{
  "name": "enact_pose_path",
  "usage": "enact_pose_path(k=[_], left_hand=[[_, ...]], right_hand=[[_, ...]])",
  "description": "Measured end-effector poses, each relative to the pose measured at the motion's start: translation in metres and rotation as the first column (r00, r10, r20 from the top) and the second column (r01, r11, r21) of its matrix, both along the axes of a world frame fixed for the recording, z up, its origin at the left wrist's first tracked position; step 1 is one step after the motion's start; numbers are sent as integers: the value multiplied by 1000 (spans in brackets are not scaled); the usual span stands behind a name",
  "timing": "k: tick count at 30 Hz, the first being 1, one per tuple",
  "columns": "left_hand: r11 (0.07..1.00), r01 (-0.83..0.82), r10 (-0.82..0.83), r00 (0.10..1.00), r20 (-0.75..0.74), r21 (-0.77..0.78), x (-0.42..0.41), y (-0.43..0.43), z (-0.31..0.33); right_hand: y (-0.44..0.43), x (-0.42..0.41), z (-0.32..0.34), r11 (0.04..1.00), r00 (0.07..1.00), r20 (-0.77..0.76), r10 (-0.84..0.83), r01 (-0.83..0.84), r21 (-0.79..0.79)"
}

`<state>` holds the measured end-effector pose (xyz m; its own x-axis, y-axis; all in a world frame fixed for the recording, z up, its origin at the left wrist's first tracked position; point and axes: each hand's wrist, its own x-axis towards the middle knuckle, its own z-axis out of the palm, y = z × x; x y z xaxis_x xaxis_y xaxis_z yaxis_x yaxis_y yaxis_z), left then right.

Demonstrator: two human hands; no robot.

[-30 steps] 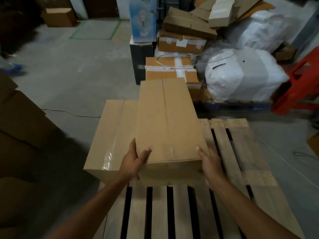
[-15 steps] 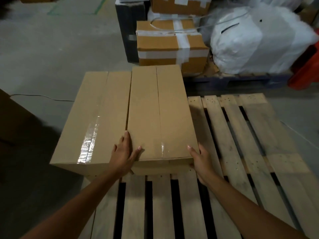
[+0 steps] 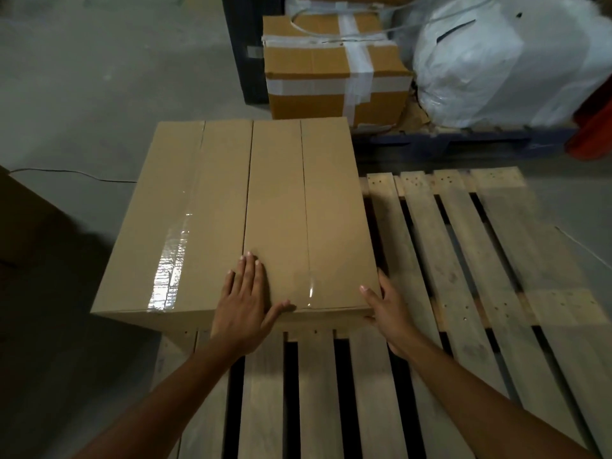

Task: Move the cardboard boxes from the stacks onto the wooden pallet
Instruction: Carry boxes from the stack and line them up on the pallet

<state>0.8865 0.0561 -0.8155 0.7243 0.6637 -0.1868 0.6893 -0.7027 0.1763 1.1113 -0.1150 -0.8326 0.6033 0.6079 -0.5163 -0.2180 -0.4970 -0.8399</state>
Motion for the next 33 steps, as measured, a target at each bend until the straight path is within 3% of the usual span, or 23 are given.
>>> enact_pose_path(k=[4, 10, 15, 24, 26, 29, 31, 33], left_hand=[[999, 40, -39, 999, -23, 11, -3, 4, -3], [975, 216, -212, 974, -75, 52, -16, 30, 1], [974, 195, -177, 974, -141, 118, -33, 57, 4], [979, 168, -156, 983, -100, 117, -33, 56, -1], [980, 165, -154, 983, -99, 113, -32, 56, -1], [981, 165, -155, 983, -97, 105, -32, 56, 0], [980, 167, -158, 983, -90, 108, -33, 55, -1], [977, 178, -169, 982, -78, 121, -34, 54, -2]], right_hand=[[2, 1, -4, 998, 998, 23, 51, -50, -37], [16, -4, 25, 962, 946, 214, 243, -207, -176], [19, -8, 38, 825, 758, 378, 532, -364, -431], [23, -2, 36, 817, 708, 438, 554, -362, -448], [26, -5, 38, 770, 632, 477, 611, -335, -543], [36, -14, 44, 649, 392, 534, 749, -270, -711], [46, -25, 45, 606, 224, 563, 795, -284, -743], [52, -38, 37, 576, 121, 570, 813, -319, -753]])
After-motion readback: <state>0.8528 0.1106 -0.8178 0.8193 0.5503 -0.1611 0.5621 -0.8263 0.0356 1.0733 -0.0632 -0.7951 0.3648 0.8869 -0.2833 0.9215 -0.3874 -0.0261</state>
